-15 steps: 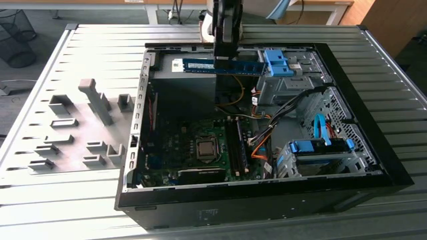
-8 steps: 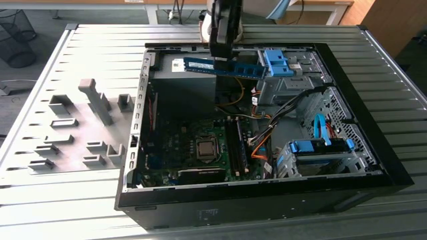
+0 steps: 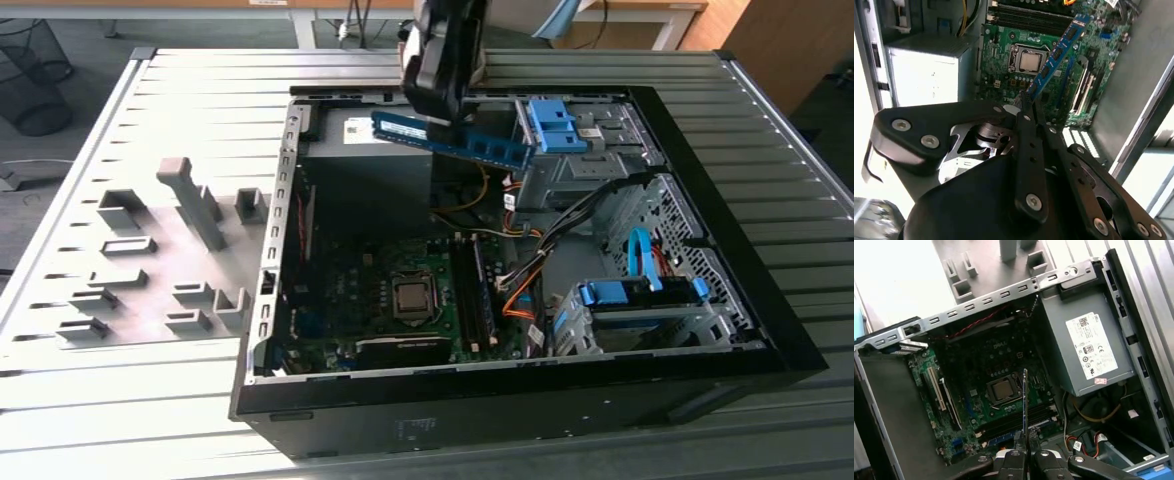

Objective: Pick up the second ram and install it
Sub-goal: 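Insert the second ram into the second slot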

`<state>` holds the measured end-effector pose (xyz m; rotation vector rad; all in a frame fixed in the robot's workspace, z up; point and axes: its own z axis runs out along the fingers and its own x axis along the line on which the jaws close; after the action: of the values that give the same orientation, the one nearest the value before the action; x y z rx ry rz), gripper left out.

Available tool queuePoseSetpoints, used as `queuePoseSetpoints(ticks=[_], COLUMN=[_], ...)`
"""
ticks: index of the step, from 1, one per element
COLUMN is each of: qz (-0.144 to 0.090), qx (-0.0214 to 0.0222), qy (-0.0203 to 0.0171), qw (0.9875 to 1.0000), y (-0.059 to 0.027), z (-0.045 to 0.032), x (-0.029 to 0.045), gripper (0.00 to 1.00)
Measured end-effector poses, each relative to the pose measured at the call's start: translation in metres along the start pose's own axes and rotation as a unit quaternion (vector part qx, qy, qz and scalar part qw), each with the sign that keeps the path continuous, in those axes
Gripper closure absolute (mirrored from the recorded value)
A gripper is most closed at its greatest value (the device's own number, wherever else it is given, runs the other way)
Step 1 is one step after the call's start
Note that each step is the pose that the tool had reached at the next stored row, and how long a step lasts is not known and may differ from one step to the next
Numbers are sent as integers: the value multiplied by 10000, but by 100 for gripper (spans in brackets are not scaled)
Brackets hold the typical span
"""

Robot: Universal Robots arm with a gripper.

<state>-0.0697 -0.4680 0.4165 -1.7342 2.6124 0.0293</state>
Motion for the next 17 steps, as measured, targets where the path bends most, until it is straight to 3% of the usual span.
queuePoseSetpoints(ticks=[4, 9, 17], qz=[355, 755, 784], qx=[8, 16, 16], qy=[2, 2, 2], qw=[9994, 9971, 9969], y=[0, 0, 0], z=[13, 24, 25], x=[0, 1, 0], gripper=[86, 86, 86])
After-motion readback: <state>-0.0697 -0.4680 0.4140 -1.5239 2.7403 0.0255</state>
